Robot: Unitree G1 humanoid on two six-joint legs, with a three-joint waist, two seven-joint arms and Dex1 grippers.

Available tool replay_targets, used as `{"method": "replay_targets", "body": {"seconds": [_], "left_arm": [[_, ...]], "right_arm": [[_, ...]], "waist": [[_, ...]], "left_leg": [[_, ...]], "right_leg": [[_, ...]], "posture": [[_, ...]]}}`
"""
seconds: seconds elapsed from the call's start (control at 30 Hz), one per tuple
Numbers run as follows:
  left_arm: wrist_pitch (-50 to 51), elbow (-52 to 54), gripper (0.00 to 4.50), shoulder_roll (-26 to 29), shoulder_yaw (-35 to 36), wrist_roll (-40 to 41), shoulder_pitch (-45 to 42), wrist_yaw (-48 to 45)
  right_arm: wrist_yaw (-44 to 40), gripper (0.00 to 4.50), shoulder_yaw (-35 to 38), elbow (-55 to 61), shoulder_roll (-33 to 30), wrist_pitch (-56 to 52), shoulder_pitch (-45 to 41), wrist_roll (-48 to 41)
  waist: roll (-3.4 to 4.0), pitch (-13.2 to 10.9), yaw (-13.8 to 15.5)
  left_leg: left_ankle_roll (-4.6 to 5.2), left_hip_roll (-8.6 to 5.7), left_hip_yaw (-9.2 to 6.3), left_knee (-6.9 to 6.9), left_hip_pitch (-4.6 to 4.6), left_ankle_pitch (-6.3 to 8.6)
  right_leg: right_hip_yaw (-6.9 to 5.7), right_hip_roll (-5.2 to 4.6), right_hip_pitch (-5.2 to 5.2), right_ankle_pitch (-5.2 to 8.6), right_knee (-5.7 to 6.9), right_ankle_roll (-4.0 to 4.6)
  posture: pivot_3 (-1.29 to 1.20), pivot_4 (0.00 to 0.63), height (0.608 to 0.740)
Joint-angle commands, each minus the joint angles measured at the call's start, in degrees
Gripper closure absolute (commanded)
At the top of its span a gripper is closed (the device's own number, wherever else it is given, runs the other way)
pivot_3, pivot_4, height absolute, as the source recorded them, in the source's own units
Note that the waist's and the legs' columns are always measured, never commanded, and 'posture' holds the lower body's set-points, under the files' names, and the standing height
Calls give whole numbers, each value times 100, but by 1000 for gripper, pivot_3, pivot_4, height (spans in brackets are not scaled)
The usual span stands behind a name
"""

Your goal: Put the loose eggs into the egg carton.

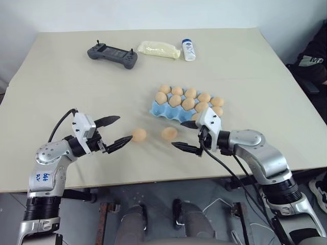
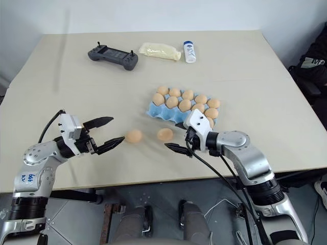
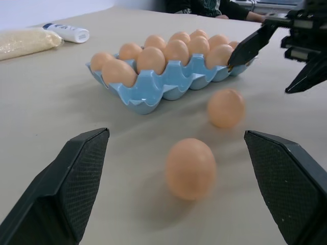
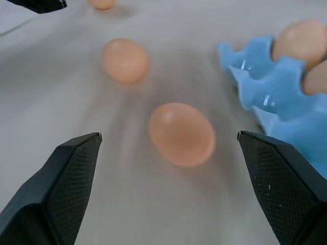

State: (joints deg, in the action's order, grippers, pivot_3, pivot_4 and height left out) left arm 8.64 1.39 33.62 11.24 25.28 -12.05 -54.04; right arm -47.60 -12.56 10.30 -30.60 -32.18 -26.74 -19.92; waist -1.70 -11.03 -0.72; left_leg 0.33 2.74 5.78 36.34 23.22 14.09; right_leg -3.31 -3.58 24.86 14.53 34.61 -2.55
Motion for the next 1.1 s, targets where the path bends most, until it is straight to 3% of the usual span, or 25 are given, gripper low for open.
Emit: {"method": "replay_targets", "body": {"seconds": [0.03, 0.53, 1.1], "left_arm": [[0, 353, 0, 33, 139, 117, 116, 106], [-10, 538, 0, 7, 124, 150, 263, 289], [-61, 457, 0, -14, 109, 143, 219, 313]], "right_arm": [[-94, 44, -79, -92, 144, 207, -201, 113], [-132, 44, -343, -1256, 808, 845, -788, 715], [-123, 44, -537, -1726, 1312, 832, -1002, 1137]], "waist": [[0, 0, 0], [0, 0, -83], [0, 0, -101]], "left_leg": [[0, 1, 2, 3, -4, 0], [0, 5, 52, 2, -1, -7], [-4, 7, 62, 0, -2, -5]], "right_leg": [[3, -1, 0, 1, 6, 3], [53, 3, 53, -2, 57, 19], [64, 2, 66, -1, 72, 22]], "posture": [[0, 150, 740], [0, 150, 740], [0, 150, 740]]}}
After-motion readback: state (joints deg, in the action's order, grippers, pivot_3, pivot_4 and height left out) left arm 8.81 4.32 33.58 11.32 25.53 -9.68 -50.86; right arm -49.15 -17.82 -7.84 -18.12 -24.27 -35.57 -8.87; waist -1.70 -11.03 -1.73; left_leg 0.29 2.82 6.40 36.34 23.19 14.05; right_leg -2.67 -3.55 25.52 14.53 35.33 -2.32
